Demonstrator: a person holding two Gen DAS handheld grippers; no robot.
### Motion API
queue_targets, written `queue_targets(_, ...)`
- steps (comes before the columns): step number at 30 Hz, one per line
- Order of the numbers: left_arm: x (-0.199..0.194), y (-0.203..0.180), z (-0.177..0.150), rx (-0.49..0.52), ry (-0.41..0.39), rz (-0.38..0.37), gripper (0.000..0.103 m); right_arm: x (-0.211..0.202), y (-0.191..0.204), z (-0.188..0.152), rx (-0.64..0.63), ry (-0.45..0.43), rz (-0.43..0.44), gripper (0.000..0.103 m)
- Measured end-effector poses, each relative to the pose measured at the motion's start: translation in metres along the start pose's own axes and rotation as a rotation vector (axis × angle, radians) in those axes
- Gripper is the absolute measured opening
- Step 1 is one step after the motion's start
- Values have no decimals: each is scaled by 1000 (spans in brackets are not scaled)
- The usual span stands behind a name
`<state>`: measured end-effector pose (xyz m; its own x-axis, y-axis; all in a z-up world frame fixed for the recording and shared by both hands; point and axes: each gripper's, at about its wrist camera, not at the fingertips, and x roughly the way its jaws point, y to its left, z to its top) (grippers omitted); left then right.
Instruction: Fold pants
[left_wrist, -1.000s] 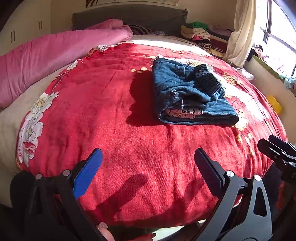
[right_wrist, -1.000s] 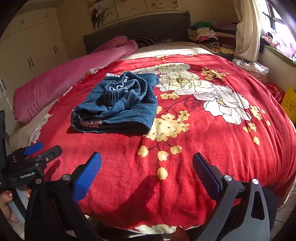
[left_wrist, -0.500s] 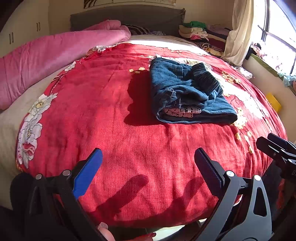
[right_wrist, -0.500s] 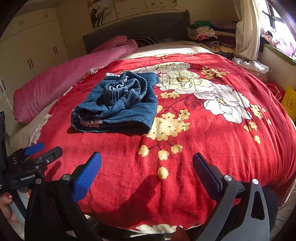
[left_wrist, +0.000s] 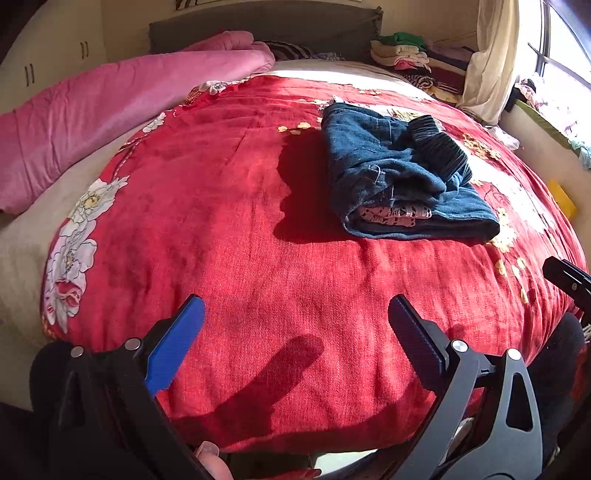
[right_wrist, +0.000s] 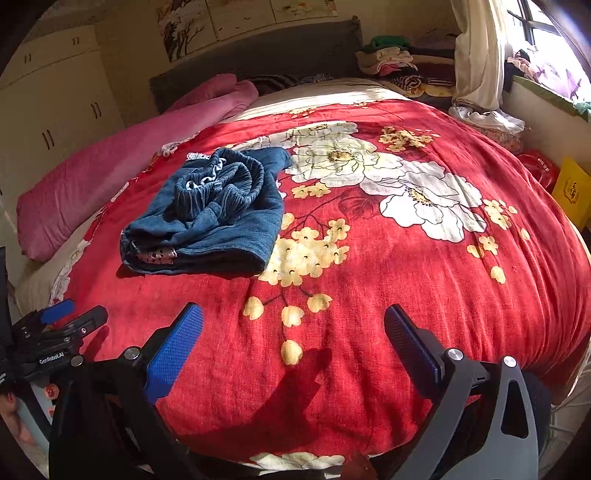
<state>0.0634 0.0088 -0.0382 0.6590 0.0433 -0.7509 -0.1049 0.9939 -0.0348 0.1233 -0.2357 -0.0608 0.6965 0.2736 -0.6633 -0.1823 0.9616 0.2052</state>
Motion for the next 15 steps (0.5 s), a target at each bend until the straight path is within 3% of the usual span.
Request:
queue_targets(3, -4, 12, 10, -11, -39, -65, 93, 4, -22, 10, 33, 2, -18, 98)
queue_targets(6, 3, 45, 38, -51, -49, -64, 93, 9, -57, 31, 66, -22, -88, 98)
queue_targets(10, 52, 108, 92, -15, -15, 178, 93, 24, -127, 75, 113, -27, -216, 98)
queue_targets(12, 85, 143, 118, -51, 36, 250, 93, 39, -169, 99, 148, 0, -257, 98)
queue_targets(14, 116, 172, 138, -109, 93, 244, 93, 62, -209, 117, 186, 53, -335, 98)
queue_targets(15, 133, 183, 145, -124, 124, 266, 93, 62, -209, 117, 186, 53, -335, 98)
